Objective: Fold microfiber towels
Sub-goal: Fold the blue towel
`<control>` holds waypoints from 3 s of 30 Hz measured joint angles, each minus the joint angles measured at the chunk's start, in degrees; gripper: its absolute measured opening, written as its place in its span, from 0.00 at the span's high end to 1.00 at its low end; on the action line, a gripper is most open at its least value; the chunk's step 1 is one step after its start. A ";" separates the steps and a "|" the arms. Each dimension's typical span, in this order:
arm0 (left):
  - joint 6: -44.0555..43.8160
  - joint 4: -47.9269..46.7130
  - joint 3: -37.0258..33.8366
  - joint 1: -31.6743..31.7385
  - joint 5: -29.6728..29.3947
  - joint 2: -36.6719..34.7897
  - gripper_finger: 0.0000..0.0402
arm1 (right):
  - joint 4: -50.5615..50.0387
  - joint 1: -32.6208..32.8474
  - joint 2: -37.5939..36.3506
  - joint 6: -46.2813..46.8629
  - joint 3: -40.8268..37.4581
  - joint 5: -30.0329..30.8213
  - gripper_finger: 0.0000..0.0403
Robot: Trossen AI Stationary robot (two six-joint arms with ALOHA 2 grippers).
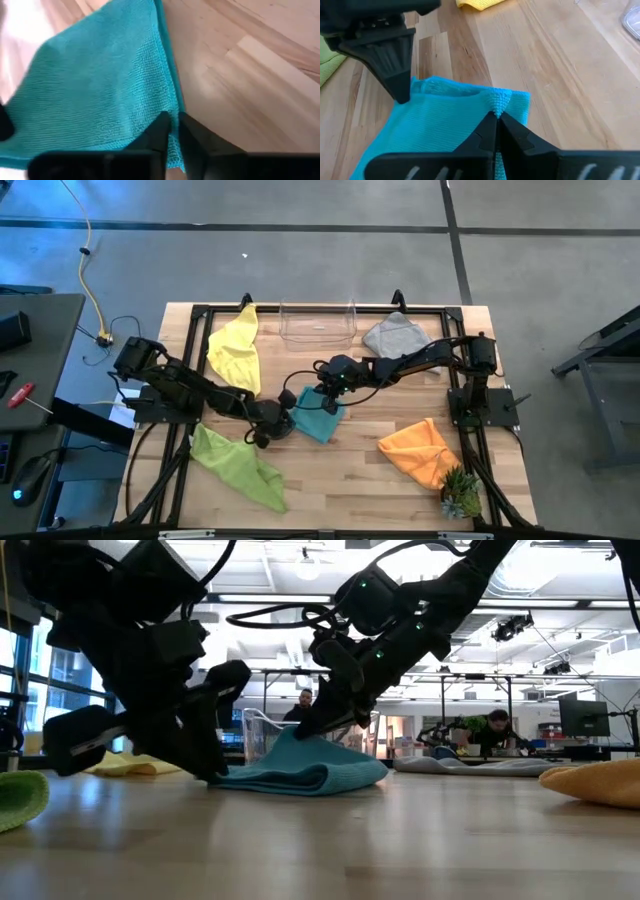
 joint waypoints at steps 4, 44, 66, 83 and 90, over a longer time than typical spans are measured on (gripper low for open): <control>-0.17 1.45 0.00 -0.29 -1.77 -1.48 0.98 | -0.10 0.00 0.00 0.02 0.00 0.00 1.00; -6.95 -4.54 -0.02 -0.96 -1.87 -2.52 0.73 | -3.08 0.00 0.00 -1.38 -0.02 0.02 1.00; -16.77 -4.90 -0.02 -0.91 -6.02 -1.84 0.92 | -8.21 -2.92 0.00 3.66 -0.02 1.07 0.88; -27.53 -11.42 -3.58 7.08 5.33 -10.40 0.77 | -12.24 -4.14 -0.94 4.23 -0.02 -0.02 0.62; -35.43 -5.63 -4.00 7.74 10.83 -11.91 0.89 | -12.17 -3.76 -3.64 -2.39 -0.02 -0.04 0.60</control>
